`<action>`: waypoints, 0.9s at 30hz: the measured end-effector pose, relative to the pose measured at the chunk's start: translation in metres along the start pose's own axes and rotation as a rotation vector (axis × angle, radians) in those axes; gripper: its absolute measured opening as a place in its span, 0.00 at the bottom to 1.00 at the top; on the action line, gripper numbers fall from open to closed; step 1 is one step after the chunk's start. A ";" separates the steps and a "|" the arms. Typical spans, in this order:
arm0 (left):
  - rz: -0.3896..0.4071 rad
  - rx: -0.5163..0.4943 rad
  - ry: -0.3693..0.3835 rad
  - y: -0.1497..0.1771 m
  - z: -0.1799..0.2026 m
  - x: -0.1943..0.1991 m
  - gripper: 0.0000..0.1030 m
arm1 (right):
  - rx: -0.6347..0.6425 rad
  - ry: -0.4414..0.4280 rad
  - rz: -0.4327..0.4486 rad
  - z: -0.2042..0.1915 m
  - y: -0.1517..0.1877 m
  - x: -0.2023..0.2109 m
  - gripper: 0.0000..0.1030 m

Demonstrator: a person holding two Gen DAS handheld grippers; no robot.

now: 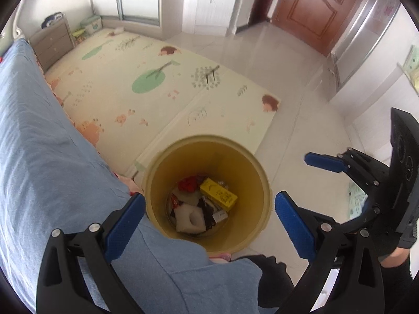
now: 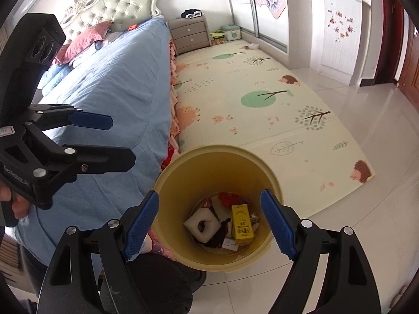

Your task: Collect trash

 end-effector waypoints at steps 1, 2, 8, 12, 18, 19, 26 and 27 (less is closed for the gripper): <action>0.013 0.013 0.005 0.000 -0.002 0.003 0.96 | 0.003 0.012 0.005 -0.002 -0.002 0.002 0.75; 0.027 0.027 0.010 -0.001 -0.005 0.006 0.96 | 0.006 0.017 0.010 -0.005 -0.003 0.004 0.75; 0.139 0.084 -0.007 -0.001 -0.024 0.036 0.96 | 0.053 0.042 0.060 -0.027 -0.016 0.022 0.75; 0.232 0.123 -0.035 0.004 -0.042 0.065 0.96 | 0.087 0.051 0.102 -0.048 -0.030 0.031 0.76; 0.355 0.166 -0.125 0.024 -0.076 0.111 0.96 | 0.138 0.024 0.183 -0.094 -0.049 0.043 0.77; 0.372 0.178 -0.136 0.029 -0.082 0.119 0.96 | 0.142 0.020 0.199 -0.101 -0.053 0.044 0.77; 0.459 0.263 -0.235 0.073 -0.136 0.173 0.96 | 0.208 -0.062 0.236 -0.172 -0.068 0.036 0.78; 0.473 0.282 -0.255 0.082 -0.146 0.181 0.96 | 0.216 -0.085 0.234 -0.185 -0.067 0.034 0.78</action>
Point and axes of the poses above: each gripper's, at about its wrist camera, not at the fingertips, and x roughly against the way its jaws point, z to its right, y to its underside, the point moved 10 cm from there along -x, roughly the way its jaws point, and after that the axes turned 3 degrees about -y, right-handed, at the moved point
